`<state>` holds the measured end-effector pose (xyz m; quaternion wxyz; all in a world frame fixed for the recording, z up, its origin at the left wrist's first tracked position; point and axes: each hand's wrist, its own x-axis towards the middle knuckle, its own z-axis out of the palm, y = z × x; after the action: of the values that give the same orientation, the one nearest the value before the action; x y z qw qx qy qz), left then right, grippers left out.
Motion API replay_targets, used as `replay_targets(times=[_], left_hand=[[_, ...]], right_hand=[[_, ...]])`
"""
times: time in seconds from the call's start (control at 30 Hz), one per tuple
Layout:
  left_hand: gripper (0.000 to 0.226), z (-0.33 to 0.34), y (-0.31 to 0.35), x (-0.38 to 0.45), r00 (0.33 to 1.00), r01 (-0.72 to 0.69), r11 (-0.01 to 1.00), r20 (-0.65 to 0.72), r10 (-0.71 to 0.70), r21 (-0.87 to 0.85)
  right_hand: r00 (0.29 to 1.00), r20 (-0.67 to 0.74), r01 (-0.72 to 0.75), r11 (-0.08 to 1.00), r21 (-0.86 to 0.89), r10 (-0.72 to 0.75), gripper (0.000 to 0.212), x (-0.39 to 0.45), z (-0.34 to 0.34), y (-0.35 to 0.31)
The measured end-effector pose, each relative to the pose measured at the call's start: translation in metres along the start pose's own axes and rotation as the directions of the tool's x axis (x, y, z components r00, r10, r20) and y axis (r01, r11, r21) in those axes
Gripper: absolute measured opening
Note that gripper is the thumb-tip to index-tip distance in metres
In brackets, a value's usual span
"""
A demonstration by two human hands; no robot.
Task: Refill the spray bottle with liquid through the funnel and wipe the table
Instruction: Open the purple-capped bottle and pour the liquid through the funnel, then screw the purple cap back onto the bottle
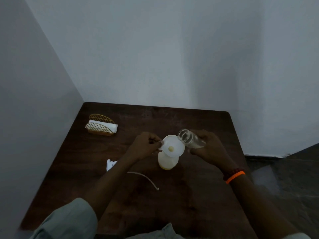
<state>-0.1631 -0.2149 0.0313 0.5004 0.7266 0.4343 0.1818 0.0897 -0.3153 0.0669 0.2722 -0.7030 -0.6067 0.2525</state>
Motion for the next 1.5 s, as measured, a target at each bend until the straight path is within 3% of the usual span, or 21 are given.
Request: replay_targets(times=[0.27, 0.57, 0.67, 0.83, 0.93, 1.0, 1.07, 1.2, 1.5], left_hand=[[0.014, -0.002, 0.003, -0.002, 1.0, 0.015, 0.999, 0.015, -0.015, 0.048], [0.029, -0.011, 0.011, -0.006, 0.998, 0.068, 0.997, 0.0, -0.068, 0.027], [0.031, -0.03, 0.005, -0.003, 0.985, 0.148, 0.988, -0.084, -0.151, -0.035], [0.012, -0.058, -0.05, -0.002, 0.945, 0.246, 0.921, -0.286, -0.159, 0.301], [0.014, -0.047, -0.084, -0.004, 0.951, 0.294, 0.841, -0.231, -0.208, 0.454], [0.018, -0.037, -0.096, -0.005, 0.97, 0.244, 0.788, -0.146, -0.196, 0.565], [0.038, -0.027, -0.105, -0.004, 0.977, 0.214, 0.788, -0.111, -0.184, 0.578], [0.077, -0.01, -0.112, 0.002, 0.951, 0.303, 0.733, -0.14, -0.277, 0.609], [0.054, -0.004, -0.121, 0.007, 0.951, 0.309, 0.713, -0.19, -0.244, 0.63]], right_hand=[[0.991, -0.131, 0.041, 0.978, 0.206, -0.014, 0.059, -0.001, -0.027, -0.012], [0.965, -0.255, 0.122, 0.956, 0.268, -0.052, 0.046, 0.012, -0.048, -0.032], [0.963, -0.266, 0.126, 0.949, 0.29, -0.047, 0.048, 0.017, -0.047, -0.035], [0.964, -0.263, 0.12, 0.935, 0.334, -0.03, 0.049, 0.022, -0.043, -0.039], [0.964, -0.266, 0.124, 0.934, 0.336, -0.032, 0.049, 0.023, -0.04, -0.041], [0.966, -0.259, 0.114, 0.933, 0.341, -0.023, 0.049, 0.024, -0.038, -0.04], [0.968, -0.249, 0.097, 0.933, 0.346, -0.008, 0.049, 0.025, -0.037, -0.039], [0.968, -0.252, 0.077, 0.931, 0.358, 0.017, 0.049, 0.027, -0.039, -0.035], [0.968, -0.243, 0.041, 0.918, 0.394, 0.06, 0.048, 0.027, -0.036, -0.028]])
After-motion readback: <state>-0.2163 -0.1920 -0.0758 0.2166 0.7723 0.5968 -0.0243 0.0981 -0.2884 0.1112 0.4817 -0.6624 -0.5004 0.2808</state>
